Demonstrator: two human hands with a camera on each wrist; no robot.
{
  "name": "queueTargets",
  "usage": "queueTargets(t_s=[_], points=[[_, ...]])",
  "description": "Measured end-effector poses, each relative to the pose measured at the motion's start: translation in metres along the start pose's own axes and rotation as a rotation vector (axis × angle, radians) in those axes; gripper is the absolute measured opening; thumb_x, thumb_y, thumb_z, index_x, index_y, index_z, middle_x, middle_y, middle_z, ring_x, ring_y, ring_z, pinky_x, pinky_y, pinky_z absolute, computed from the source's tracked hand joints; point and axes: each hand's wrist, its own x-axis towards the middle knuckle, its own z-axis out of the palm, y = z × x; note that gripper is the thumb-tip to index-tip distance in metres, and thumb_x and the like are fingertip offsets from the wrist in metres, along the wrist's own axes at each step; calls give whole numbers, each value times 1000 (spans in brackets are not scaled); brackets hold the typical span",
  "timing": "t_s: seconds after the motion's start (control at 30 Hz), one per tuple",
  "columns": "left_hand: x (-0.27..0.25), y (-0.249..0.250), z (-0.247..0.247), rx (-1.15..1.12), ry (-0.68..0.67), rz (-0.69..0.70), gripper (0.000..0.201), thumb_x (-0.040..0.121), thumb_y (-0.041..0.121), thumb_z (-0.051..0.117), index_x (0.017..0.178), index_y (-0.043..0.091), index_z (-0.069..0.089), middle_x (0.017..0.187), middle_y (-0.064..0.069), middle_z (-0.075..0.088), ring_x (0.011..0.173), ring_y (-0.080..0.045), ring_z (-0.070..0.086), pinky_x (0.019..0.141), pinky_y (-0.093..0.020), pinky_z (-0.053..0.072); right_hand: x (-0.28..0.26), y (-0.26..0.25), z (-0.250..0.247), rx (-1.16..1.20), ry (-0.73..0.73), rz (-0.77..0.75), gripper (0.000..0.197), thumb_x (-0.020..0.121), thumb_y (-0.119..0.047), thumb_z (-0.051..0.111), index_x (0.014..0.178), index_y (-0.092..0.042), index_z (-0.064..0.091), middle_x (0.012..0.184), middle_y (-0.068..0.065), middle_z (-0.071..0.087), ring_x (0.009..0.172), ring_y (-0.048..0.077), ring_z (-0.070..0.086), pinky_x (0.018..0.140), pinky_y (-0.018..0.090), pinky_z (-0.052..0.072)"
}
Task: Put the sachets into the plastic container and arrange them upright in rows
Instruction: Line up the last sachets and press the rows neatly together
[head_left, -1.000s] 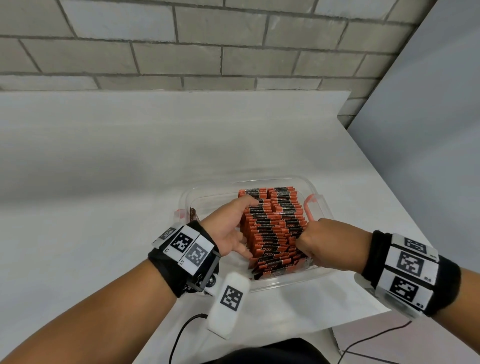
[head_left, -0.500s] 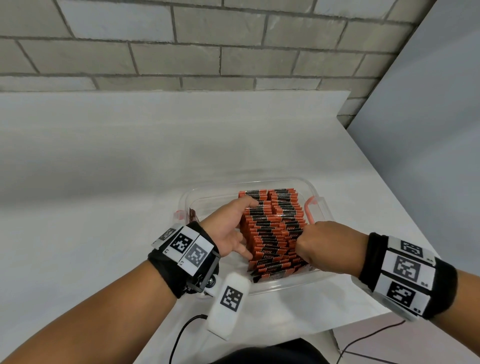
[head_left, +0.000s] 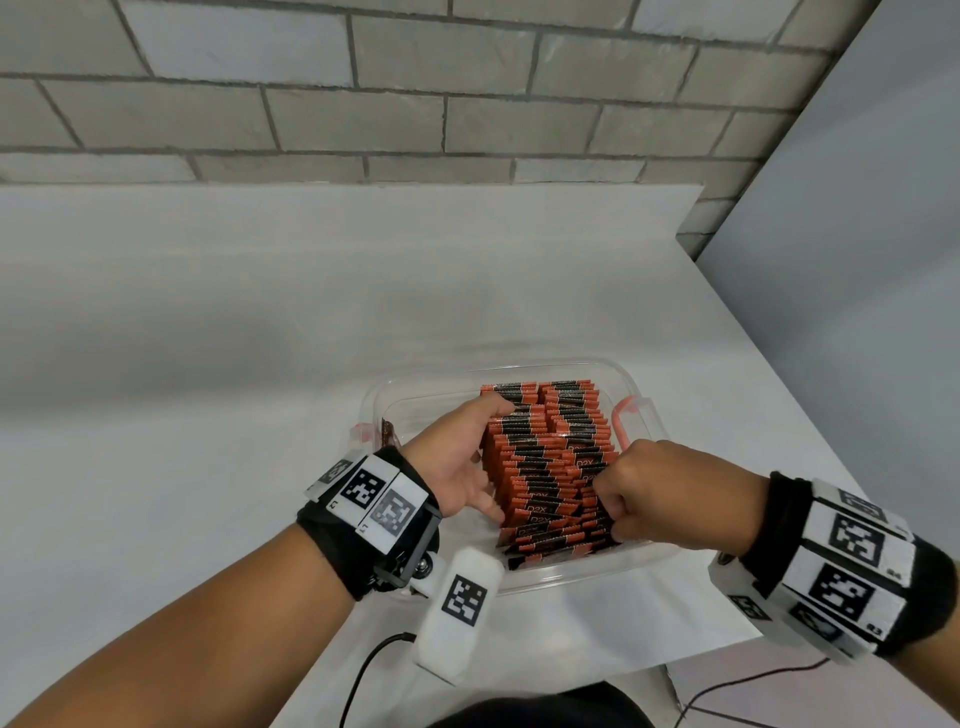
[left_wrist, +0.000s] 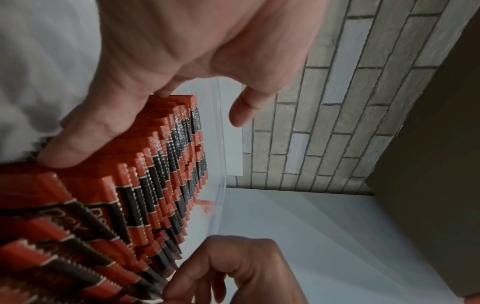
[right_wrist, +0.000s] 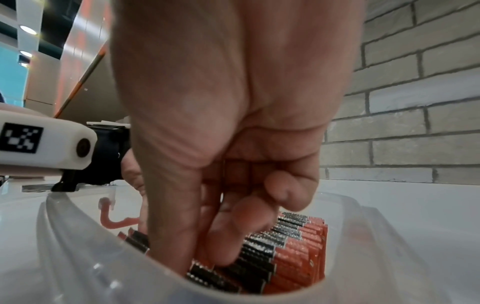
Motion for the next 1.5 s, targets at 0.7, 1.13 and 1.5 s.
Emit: queueTargets(t_s=[0.7, 1.13, 1.5], points=[[2, -1, 5, -3, -25, -66, 20, 96, 33, 45, 96, 16, 56, 92, -11, 59, 94, -36, 58, 98, -73, 30, 7, 5, 6, 94, -68, 8, 11, 81, -26, 71, 86, -18, 66, 75, -10, 57, 70, 9, 54, 56, 13, 37], [-12, 6, 9, -70, 39, -103, 28, 98, 34, 42, 76, 17, 38, 148, -21, 31, 137, -51, 22, 108, -70, 10, 3, 6, 5, 288, 171, 2, 29, 88, -39, 62, 113, -27, 57, 109, -14, 50, 98, 5, 52, 86, 18, 43], [12, -4, -4, -32, -52, -137, 36, 94, 46, 39, 97, 11, 48, 143, -25, 42, 133, -47, 34, 111, -66, 8, 11, -15, 21, -39, 184, -148, 39, 86, -17, 40, 124, -21, 51, 124, -12, 50, 112, 13, 48, 94, 32, 41]])
